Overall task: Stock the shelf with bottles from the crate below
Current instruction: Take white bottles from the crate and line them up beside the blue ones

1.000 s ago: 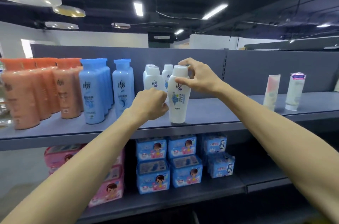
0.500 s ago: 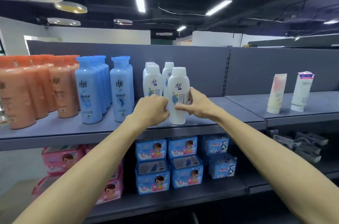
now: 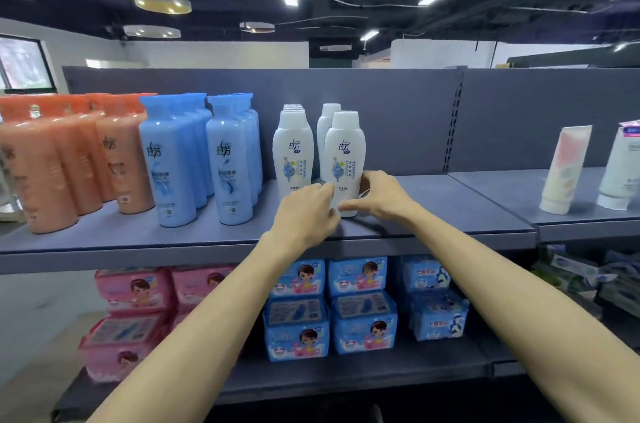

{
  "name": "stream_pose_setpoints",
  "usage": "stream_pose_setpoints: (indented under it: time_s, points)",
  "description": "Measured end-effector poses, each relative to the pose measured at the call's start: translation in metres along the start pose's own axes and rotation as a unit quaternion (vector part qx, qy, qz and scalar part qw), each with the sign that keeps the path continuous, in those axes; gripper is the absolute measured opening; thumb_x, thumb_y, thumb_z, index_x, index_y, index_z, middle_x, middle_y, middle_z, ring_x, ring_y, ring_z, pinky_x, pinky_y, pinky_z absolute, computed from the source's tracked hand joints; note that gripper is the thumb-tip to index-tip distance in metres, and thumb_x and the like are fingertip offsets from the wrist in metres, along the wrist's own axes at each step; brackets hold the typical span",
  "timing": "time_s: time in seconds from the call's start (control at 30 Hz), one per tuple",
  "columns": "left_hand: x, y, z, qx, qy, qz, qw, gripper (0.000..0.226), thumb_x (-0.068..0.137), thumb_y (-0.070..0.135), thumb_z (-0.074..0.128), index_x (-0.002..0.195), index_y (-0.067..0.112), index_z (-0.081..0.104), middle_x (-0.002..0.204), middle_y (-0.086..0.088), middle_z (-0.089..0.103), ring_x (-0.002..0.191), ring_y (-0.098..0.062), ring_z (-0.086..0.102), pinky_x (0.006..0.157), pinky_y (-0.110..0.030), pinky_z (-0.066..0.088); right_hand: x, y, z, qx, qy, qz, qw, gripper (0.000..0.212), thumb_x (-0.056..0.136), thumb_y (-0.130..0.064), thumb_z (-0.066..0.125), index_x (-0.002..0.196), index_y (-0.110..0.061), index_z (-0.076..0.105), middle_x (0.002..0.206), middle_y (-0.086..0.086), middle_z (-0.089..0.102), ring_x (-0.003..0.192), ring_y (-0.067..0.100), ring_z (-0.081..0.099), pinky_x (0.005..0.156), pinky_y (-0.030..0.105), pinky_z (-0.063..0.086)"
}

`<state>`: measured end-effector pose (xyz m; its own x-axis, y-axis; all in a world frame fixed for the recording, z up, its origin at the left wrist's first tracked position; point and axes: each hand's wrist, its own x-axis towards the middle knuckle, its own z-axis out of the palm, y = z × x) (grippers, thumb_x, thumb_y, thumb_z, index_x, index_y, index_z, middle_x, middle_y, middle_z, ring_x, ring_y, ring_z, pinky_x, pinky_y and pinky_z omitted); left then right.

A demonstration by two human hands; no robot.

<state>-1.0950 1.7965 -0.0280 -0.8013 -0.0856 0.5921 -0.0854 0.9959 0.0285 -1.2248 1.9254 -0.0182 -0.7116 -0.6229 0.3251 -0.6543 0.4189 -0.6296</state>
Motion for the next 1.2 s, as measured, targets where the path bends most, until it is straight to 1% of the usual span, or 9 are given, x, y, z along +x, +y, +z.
stream_pose_setpoints:
  time_s: [0.1,0.23,0.43,0.67,0.8,0.9,1.0,1.1,1.2]
  points:
    - [0.010,0.003,0.010,-0.008,0.001,-0.018,1.000,0.016,0.089,0.029,0.051,0.091,0.013,0.047,0.091,-0.007,0.060,0.081,-0.029,0.057,0.066,-0.039,0.048,0.016,0.007,-0.001,-0.004,0.005,-0.006,1.000,0.051,0.070,-0.029,0.089,0.111,-0.010,0.066,0.104,0.001,0.072,0.082,0.014,0.071,0.070,0.031,0.062]
    - [0.021,-0.001,0.019,-0.009,-0.013,-0.032,0.999,0.014,0.088,0.025,0.050,0.087,0.013,0.044,0.088,-0.007,0.058,0.080,-0.030,0.055,0.064,-0.037,0.043,0.037,0.016,0.003,0.009,0.001,-0.009,1.000,0.051,0.069,-0.030,0.089,0.110,-0.010,0.067,0.103,0.000,0.072,0.084,0.015,0.071,0.068,0.028,0.061]
    - [0.033,0.004,0.031,-0.005,-0.017,-0.036,0.999,0.011,0.088,0.023,0.050,0.090,0.012,0.049,0.091,-0.009,0.058,0.084,-0.031,0.056,0.070,-0.039,0.046,0.069,0.032,0.013,0.006,0.014,0.009,1.000,0.048,0.066,-0.034,0.087,0.104,-0.013,0.067,0.098,-0.001,0.072,0.090,0.016,0.067,0.078,0.038,0.060]
    - [0.042,0.008,0.045,0.009,-0.006,-0.049,0.999,0.014,0.091,0.022,0.049,0.099,0.011,0.053,0.098,-0.011,0.059,0.090,-0.031,0.056,0.066,-0.031,0.032,0.092,0.039,0.017,0.006,0.018,0.001,1.000,0.050,0.068,-0.035,0.086,0.105,-0.010,0.066,0.100,0.001,0.071,0.093,0.019,0.065,0.078,0.037,0.058]
    - [0.050,0.012,0.049,0.026,0.006,-0.058,0.998,0.016,0.091,0.021,0.049,0.100,0.010,0.056,0.095,-0.011,0.060,0.087,-0.033,0.057,0.063,-0.033,0.031,0.106,0.043,0.019,0.006,0.014,0.011,1.000,0.040,0.069,-0.033,0.085,0.095,-0.011,0.063,0.091,0.000,0.067,0.085,0.019,0.060,0.066,0.030,0.049]
    - [0.058,0.016,0.057,0.030,0.013,-0.074,0.997,0.019,0.090,0.020,0.047,0.104,0.012,0.057,0.095,-0.009,0.060,0.087,-0.031,0.057,0.062,-0.033,0.030,0.118,0.050,0.023,0.011,0.015,0.017,1.000,0.039,0.070,-0.029,0.083,0.096,-0.009,0.064,0.093,0.002,0.068,0.087,0.019,0.060,0.068,0.027,0.047]
    - [0.060,0.016,0.057,0.022,0.017,-0.090,0.996,0.014,0.090,0.021,0.049,0.099,0.013,0.056,0.096,-0.007,0.061,0.087,-0.029,0.057,0.061,-0.031,0.030,0.121,0.049,0.024,0.027,0.018,0.016,0.999,0.037,0.071,-0.027,0.083,0.099,-0.010,0.065,0.093,0.000,0.068,0.087,0.017,0.060,0.068,0.022,0.045]
    - [0.061,0.015,0.060,0.011,0.032,-0.090,0.995,0.011,0.089,0.022,0.051,0.097,0.014,0.055,0.098,-0.005,0.062,0.088,-0.028,0.057,0.062,-0.031,0.033,0.126,0.051,0.028,0.056,0.021,0.019,0.998,0.034,0.070,-0.026,0.082,0.096,-0.012,0.066,0.088,-0.003,0.066,0.081,0.013,0.059,0.057,0.015,0.040]
    - [0.062,0.014,0.064,-0.002,0.032,-0.094,0.995,0.009,0.089,0.023,0.051,0.087,0.019,0.044,0.097,-0.005,0.061,0.088,-0.028,0.056,0.063,-0.033,0.037,0.129,0.059,0.033,0.076,0.023,0.020,0.997,0.036,0.070,-0.027,0.083,0.100,-0.012,0.069,0.093,-0.003,0.070,0.085,0.011,0.063,0.058,0.012,0.041]
